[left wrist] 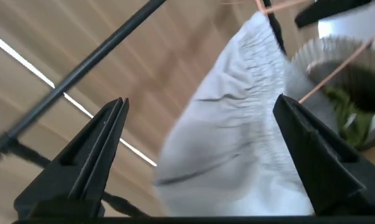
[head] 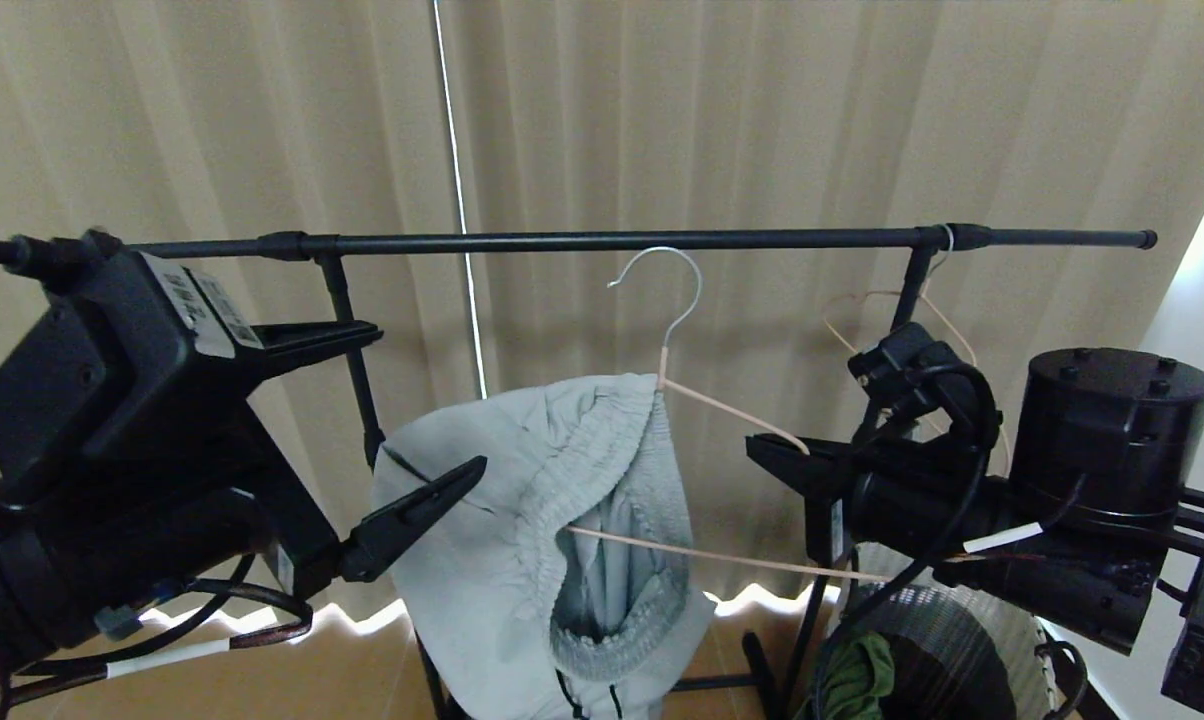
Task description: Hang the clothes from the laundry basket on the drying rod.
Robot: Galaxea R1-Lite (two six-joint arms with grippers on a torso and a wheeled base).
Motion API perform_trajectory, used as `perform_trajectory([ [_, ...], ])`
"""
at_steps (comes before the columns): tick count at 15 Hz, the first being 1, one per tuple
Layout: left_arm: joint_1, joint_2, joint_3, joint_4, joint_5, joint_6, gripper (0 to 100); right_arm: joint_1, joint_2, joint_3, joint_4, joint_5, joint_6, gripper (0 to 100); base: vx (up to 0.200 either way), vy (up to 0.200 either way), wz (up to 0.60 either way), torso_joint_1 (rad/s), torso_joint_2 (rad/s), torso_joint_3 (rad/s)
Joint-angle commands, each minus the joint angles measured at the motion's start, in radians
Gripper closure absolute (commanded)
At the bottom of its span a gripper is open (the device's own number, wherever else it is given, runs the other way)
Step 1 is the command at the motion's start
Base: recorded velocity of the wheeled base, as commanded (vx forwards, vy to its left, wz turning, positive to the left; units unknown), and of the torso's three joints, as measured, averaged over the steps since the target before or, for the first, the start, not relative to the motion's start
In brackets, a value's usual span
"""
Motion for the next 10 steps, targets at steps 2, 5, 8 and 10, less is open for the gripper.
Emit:
perform_trajectory([
  [2,0.007,0.078,-0.014,-0.001,-0.015,0.070,0,0.001,-0.003,-0.004,-0.002,0.024,-0.011,100,0.000,0.000,0.00,0.000,0.00,0.000],
  [5,0.006,0.146,-0.035,-0.004,-0.021,0.085,0,0.018,0.005,0.001,-0.002,0.035,-0.011,100,0.000,0.000,0.00,0.000,0.00,0.000],
  [8,0.006,0.204,-0.069,-0.004,-0.021,0.125,0,0.059,0.008,0.001,-0.002,0.047,-0.013,100,0.000,0.000,0.00,0.000,0.00,0.000],
  [10,0.006,0.222,-0.075,-0.004,-0.021,0.130,0,0.068,0.008,0.001,-0.002,0.058,-0.022,100,0.000,0.000,0.00,0.000,0.00,0.000],
])
